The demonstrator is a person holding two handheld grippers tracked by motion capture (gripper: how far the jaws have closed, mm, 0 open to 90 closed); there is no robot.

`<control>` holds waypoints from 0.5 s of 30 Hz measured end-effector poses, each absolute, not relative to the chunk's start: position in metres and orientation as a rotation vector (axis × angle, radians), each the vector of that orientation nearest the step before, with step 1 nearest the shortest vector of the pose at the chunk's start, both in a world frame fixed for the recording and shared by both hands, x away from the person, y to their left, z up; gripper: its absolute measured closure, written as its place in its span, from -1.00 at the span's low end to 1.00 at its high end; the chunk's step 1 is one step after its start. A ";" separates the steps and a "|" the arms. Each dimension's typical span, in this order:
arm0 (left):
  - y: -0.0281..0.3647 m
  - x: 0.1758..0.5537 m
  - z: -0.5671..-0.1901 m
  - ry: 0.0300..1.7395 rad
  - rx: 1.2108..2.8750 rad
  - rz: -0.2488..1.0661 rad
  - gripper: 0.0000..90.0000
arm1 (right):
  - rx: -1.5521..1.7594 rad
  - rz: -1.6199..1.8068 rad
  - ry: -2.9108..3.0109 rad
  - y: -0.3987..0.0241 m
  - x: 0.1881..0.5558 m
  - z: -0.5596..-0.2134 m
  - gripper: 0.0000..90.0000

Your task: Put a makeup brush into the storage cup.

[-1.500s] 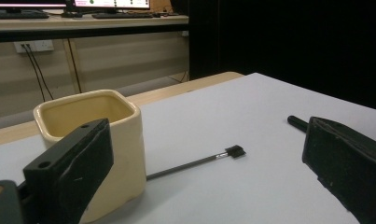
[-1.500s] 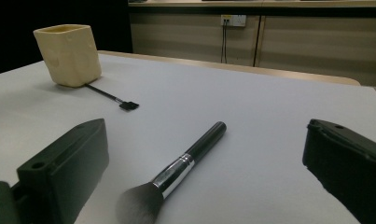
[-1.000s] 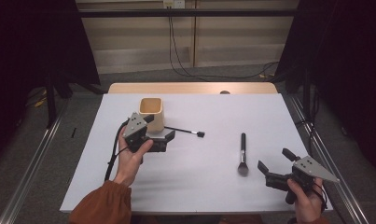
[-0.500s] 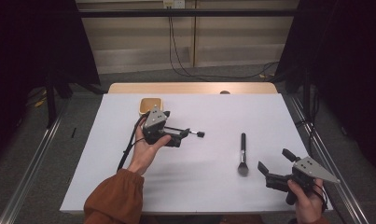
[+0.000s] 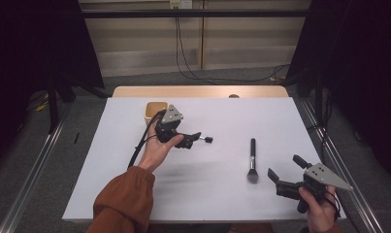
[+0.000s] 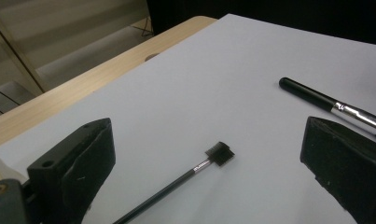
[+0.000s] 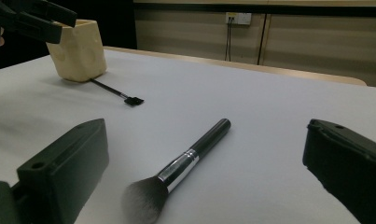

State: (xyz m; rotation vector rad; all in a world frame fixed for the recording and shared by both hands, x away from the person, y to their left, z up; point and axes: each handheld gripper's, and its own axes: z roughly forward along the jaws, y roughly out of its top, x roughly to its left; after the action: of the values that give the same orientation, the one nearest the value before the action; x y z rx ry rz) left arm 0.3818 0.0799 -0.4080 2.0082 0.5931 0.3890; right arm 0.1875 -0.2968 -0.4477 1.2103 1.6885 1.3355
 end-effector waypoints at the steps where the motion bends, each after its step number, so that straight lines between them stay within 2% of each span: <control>1: 0.078 0.383 -0.408 0.586 2.018 0.386 -0.92 | 1.211 1.336 1.687 -0.297 0.188 -0.448 -1.00; 15: 0.063 0.404 -0.403 0.540 2.243 0.362 -0.91 | 1.199 1.342 1.702 -0.295 0.189 -0.448 -1.00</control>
State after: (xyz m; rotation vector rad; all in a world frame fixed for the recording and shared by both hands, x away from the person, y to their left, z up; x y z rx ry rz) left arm 0.4039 0.0626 -0.4030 2.2428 0.5399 0.3621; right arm 0.1886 -0.2955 -0.4479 1.1992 1.7020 1.3417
